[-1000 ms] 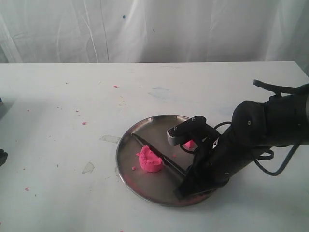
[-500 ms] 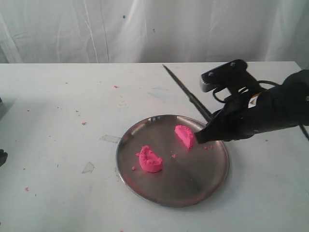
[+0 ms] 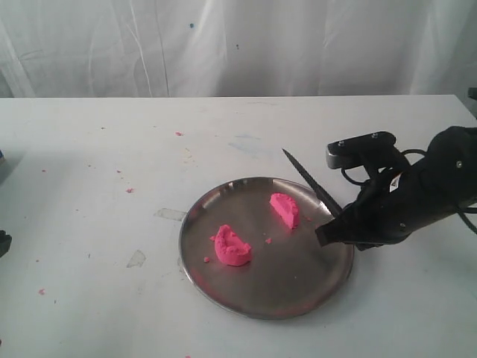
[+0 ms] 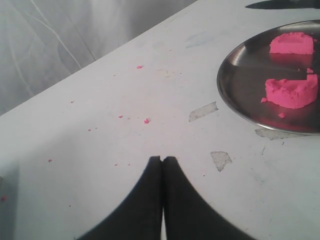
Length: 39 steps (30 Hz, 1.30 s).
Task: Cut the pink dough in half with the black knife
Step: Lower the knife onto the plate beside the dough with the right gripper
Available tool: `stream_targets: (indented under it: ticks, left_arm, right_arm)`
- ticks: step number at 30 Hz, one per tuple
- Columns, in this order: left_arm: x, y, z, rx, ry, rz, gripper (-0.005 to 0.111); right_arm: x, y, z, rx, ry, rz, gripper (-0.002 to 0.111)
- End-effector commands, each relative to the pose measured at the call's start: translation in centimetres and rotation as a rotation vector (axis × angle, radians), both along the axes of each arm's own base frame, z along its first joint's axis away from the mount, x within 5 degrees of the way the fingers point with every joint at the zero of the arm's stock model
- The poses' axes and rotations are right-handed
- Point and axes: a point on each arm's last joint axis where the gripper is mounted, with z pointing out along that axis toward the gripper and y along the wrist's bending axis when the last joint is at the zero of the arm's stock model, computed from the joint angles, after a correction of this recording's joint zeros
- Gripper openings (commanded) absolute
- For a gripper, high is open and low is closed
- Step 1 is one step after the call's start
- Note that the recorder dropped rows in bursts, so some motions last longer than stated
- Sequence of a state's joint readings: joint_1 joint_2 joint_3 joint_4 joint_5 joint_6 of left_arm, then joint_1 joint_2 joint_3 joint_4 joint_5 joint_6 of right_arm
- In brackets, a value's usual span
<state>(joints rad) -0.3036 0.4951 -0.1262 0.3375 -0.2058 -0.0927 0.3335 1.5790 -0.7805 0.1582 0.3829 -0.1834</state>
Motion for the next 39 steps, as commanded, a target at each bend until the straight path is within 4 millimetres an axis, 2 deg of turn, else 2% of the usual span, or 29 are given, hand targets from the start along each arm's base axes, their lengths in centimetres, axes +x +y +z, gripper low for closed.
stream_targets:
  ticks: [1, 7, 12, 15, 21, 30, 37, 39]
  left_arm:
    - [-0.1, 0.0, -0.1, -0.015, 0.000, 0.005, 0.000]
    - [-0.1, 0.0, -0.1, -0.015, 0.000, 0.005, 0.000]
    - [-0.1, 0.0, -0.1, -0.025, 0.003, 0.008, 0.000]
    - [-0.1, 0.0, -0.1, -0.039, 0.007, 0.013, 0.000]
    - [-0.1, 0.0, -0.1, -0.041, 0.008, 0.013, 0.000]
    - [-0.1, 0.0, -0.1, -0.042, 0.010, 0.014, 0.000]
    - [-0.1, 0.1, -0.2, -0.045, 0.019, 0.018, 0.000]
    - [-0.1, 0.1, -0.3, -0.041, 0.027, 0.021, 0.000]
  right_arm:
    - [0.1, 0.0, -0.6, 0.014, 0.019, -0.024, 0.000]
    - [0.2, 0.0, -0.6, 0.013, 0.018, -0.021, 0.000]
    - [0.1, 0.1, -1.5, 0.001, 0.061, -0.019, 0.000]
    - [0.0, 0.6, -1.8, -0.021, 0.059, 0.044, 0.000]
    - [-0.4, 2.0, -1.9, -0.029, 0.042, 0.112, 0.009]
    - [-0.4, 2.0, -2.0, -0.032, 0.045, 0.113, 0.012]
    - [-0.3, 2.0, -2.0, -0.031, 0.036, 0.113, 0.025]
    - [-0.3, 2.0, -2.0, -0.031, 0.034, 0.113, 0.026]
